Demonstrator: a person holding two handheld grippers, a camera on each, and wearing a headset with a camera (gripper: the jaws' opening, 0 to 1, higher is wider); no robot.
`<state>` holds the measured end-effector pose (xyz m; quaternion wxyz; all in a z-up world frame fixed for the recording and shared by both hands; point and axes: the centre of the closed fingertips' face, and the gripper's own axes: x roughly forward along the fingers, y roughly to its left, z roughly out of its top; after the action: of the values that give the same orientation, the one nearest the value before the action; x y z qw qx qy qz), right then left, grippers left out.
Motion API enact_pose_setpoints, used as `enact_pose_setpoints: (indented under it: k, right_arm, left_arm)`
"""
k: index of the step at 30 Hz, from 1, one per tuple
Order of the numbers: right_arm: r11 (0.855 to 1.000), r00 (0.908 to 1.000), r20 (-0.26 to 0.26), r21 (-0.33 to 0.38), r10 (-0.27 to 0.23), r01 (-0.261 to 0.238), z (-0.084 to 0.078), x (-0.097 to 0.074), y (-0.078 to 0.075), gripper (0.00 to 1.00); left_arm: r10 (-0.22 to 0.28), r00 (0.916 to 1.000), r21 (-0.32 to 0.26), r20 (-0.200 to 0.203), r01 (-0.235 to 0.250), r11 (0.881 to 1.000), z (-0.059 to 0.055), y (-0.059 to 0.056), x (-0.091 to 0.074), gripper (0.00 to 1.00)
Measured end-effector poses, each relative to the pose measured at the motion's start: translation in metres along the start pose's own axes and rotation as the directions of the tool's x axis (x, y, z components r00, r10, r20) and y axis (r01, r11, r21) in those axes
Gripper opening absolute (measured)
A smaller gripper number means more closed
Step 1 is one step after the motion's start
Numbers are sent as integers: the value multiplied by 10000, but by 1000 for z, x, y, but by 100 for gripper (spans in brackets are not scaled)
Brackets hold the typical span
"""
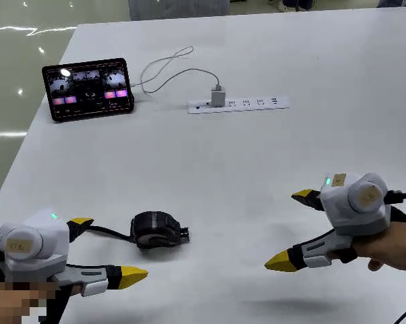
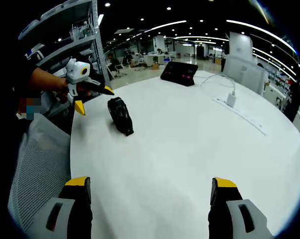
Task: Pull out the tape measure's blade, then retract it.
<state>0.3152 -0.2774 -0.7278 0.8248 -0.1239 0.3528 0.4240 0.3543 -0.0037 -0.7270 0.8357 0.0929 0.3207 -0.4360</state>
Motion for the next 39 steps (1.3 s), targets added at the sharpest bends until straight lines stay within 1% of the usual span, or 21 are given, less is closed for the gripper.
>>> enact_pose_setpoints:
  k: [3, 5, 11, 12, 13, 15, 16, 17, 19, 20, 22, 24, 26, 28, 30, 31, 35, 38, 39]
  right_arm:
    - [10000, 10000, 55, -53, -35, 35, -5, -5, -1, 99]
    - [10000, 9999, 100, -83, -10, 11, -10, -10, -1, 99]
    - [9990, 9994, 193, -332, -299, 305, -22, -23, -8, 99]
    - [9988, 9993, 266, -390, -278, 288, -23, -25, -8, 99]
    - [9986, 9990, 323, -422, -312, 325, -25, -28, -9, 99]
    - [9988, 9987, 353, -312, -369, 380, -28, -32, -11, 99]
    - [9991, 9986, 403, -222, -352, 361, -30, -35, -11, 99]
    - [9991, 9985, 404, -201, -376, 384, -32, -37, -12, 99]
    - [9988, 9983, 389, -216, -442, 451, -38, -41, -12, 99]
    - [9986, 9984, 300, -210, -481, 487, -42, -42, -9, 99]
    - [9983, 9984, 127, -166, -549, 551, -49, -44, -11, 99]
    - [9986, 9985, 156, -81, -530, 532, -53, -47, -12, 99]
    - [9981, 9981, 37, -29, -616, 616, -59, -49, -15, 99]
    - [9976, 9976, 15, 17, -691, 691, -63, -52, -18, 99]
    - [9971, 9972, -66, 131, -744, 745, -67, -56, -19, 99]
    - [9970, 9971, -60, 147, -761, 762, -69, -58, -19, 99]
    - [9965, 9972, -21, 378, -749, 749, -74, -67, -20, 99]
    - [9948, 9954, -192, 377, -938, 945, -81, -73, -26, 99]
    - [9946, 9953, -162, 403, -950, 956, -80, -75, -27, 99]
  left_arm:
    - [-73, 9999, 65, -71, 73, 10000, -2, -2, -1, 99]
    - [-37, 9999, 237, -114, 39, 9997, -2, -2, -3, 99]
    - [-43, 9998, 241, -184, 48, 9997, -4, -2, -5, 99]
    - [-49, 9997, 278, -232, 55, 9996, -6, -2, -6, 99]
    - [-162, 9994, 340, -302, 172, 9993, -8, -4, -7, 99]
    - [-63, 9997, 446, -256, 75, 9990, -8, -3, -8, 99]
    - [-29, 9994, 472, -358, 46, 9989, -10, -2, -8, 99]
    - [-19, 9993, 487, -365, 36, 9988, -11, -1, -8, 99]
    - [15, 9995, 500, -331, 1, 9988, -11, 1, -10, 99]
    - [53, 9994, 493, -338, -36, 9988, -11, 2, -11, 99]
    - [83, 9994, 584, -329, -64, 9983, -12, 3, -12, 99]
    - [94, 9992, 549, -398, -72, 9985, -14, 3, -14, 99]
    - [51, 9987, 471, -504, -27, 9989, -17, 2, -15, 99]
    - [2, 9989, 340, -466, 14, 9994, -18, 1, -17, 99]
    - [1, 9985, 261, -544, 13, 9997, -20, 1, -18, 99]
    - [93, 9984, 335, -552, -75, 9994, -21, 2, -19, 99]
    - [177, 9988, 296, -452, -164, 9994, -20, 6, -23, 99]
    - [251, 9982, 316, -546, -234, 9992, -22, 8, -25, 99]
    - [243, 9980, 302, -591, -226, 9993, -23, 9, -25, 99]
